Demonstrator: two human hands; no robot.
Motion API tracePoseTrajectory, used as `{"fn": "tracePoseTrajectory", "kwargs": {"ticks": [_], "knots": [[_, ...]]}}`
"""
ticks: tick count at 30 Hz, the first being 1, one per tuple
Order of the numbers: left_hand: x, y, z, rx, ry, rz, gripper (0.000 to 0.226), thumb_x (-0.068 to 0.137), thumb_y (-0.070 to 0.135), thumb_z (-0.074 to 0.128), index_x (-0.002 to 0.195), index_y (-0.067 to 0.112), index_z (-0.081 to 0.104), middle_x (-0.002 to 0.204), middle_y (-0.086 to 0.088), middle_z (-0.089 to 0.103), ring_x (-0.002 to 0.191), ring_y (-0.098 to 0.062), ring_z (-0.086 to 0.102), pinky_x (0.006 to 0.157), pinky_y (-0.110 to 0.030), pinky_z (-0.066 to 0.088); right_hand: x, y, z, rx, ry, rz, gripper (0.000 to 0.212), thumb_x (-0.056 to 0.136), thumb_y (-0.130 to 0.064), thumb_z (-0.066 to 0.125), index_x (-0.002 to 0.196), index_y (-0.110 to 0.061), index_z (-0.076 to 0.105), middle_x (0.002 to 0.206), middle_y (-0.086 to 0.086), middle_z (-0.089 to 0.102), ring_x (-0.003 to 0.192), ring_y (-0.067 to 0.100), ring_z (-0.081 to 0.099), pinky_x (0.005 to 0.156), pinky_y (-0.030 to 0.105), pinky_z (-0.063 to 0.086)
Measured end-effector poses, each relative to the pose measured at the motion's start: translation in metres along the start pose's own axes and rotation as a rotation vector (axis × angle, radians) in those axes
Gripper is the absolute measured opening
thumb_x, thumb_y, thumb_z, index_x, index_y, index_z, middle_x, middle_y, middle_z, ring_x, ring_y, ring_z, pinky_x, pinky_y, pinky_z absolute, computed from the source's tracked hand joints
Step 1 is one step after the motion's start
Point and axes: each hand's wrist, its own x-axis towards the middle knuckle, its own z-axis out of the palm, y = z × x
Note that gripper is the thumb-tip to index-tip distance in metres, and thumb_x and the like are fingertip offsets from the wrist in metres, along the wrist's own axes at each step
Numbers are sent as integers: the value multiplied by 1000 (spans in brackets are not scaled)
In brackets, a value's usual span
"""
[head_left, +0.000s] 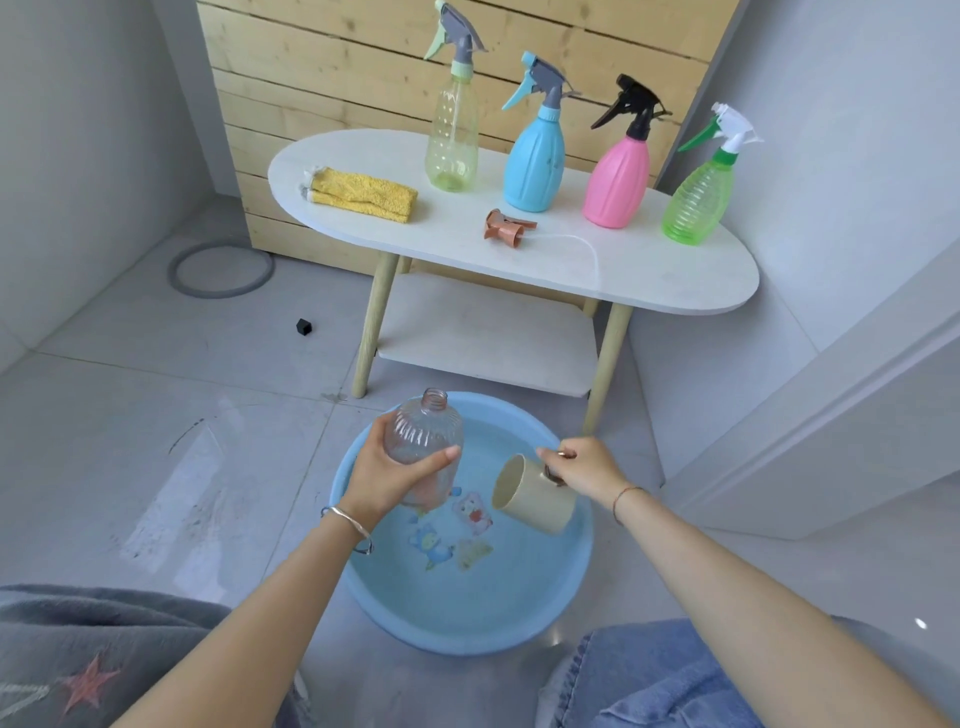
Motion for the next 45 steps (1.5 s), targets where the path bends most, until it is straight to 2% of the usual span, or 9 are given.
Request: {"fn": "tracePoseTrajectory", "kwargs": {"ticks": [3, 9, 15, 18, 23, 27, 32, 38, 45], "knots": [[1, -2, -3, -21, 15, -31, 91, 43, 49, 94, 120, 25, 51, 115, 11, 63, 107, -2, 59, 86, -17, 45, 2, 21, 32, -33, -49, 33, 44, 89, -28, 60, 54, -17, 35, 60, 4, 45, 61, 19, 40, 58, 28, 30], [4, -7, -4, -1, 13, -30, 95, 37, 58, 85, 120, 26, 51, 119, 11, 62, 111, -4, 58, 93, -23, 47, -5, 45, 65, -245, -18, -106, 47, 88, -29, 63, 53, -23, 32, 57, -3, 42, 64, 22, 44, 58, 32, 30], [7, -9, -6, 22, 20, -31, 94, 37, 60, 85, 120, 30, 51, 119, 13, 61, 114, -6, 58, 100, -30, 46, -1, 49, 77, -429, -111, -192, 35, 94, -34, 54, 64, -18, 45, 86, 12, 64, 89, 29, 54, 71, 31, 31], [10, -9, -6, 18, 35, -39, 93, 37, 60, 85, 119, 31, 51, 119, 13, 62, 113, -5, 58, 100, -31, 46, -4, 49, 85, -451, -162, -197, 46, 96, -34, 50, 56, -21, 33, 71, 3, 54, 83, 28, 50, 71, 32, 31], [10, -8, -9, 9, 50, -31, 93, 45, 52, 92, 124, 23, 52, 121, 9, 62, 114, -6, 58, 99, -27, 46, -6, 45, 91, -176, -153, -79, 48, 94, -28, 54, 55, -19, 28, 55, -3, 31, 65, 21, 36, 56, 30, 23], [10, -5, -9, -10, 61, -10, 76, 60, 31, 89, 125, 21, 51, 121, 8, 61, 112, -5, 57, 92, -21, 45, -11, 37, 84, 167, -93, 115, 39, 84, -14, 57, 55, -16, 31, 62, 4, 29, 62, 17, 27, 54, 29, 22], [7, 1, -11, -53, 72, -1, 82, 53, 37, 92, 123, 22, 52, 119, 9, 62, 111, -4, 58, 96, -25, 46, -21, 26, 69, 434, -3, 185, 24, 82, -19, 60, 66, -11, 44, 71, 10, 27, 68, 19, 26, 55, 30, 20], [3, 9, -12, -63, 99, 24, 100, 38, 59, 85, 125, 22, 53, 122, 7, 62, 116, -9, 57, 105, -35, 45, -27, -12, 30, 595, 58, 141, 24, 79, -28, 69, 65, -14, 57, 68, 4, 40, 65, 17, 36, 61, 27, 30], [-4, 20, -9, -103, 73, 52, 96, 44, 57, 89, 127, 24, 52, 124, 10, 61, 117, -5, 56, 105, -34, 44, -22, -34, -26, 660, 144, -15, 30, 78, -28, 75, 74, -11, 51, 69, 4, 23, 76, 21, 25, 61, 30, 19]]}}
